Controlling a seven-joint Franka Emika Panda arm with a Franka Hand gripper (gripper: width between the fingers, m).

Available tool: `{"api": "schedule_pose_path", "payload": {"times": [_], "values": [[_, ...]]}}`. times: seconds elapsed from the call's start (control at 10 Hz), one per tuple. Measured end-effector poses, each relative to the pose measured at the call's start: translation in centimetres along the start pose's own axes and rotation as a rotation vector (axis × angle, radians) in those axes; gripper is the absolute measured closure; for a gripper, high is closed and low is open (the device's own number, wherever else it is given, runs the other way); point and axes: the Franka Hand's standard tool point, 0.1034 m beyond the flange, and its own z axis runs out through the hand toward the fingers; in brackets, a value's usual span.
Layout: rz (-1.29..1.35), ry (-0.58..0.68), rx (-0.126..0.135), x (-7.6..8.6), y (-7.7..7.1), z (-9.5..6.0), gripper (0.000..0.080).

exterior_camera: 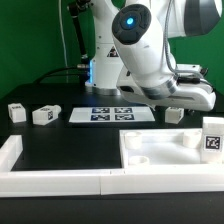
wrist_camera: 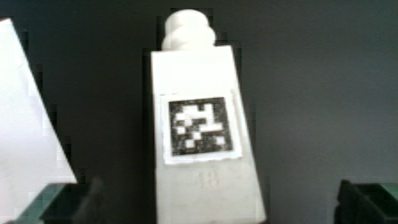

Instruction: Assemble square table

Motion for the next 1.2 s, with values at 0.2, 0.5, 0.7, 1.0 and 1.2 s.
{"api": "schedule_pose_path", "payload": {"times": [0.2, 0.5, 0.7, 1.0, 1.2], "values": [[0.01, -0.145, 0.093, -0.6, 0.7, 0.7, 0.015], [0.026, -0.153, 0.086, -0.4, 0.4, 1.6, 0.015], [0.03, -0.153, 0.089, -0.3, 0.5, 1.6, 0.0176], [0.032, -0.154, 0.092, -0.3, 0.6, 1.5, 0.0516], [0.032, -0.154, 0.093, -0.2, 0.6, 1.5, 0.0512]]}}
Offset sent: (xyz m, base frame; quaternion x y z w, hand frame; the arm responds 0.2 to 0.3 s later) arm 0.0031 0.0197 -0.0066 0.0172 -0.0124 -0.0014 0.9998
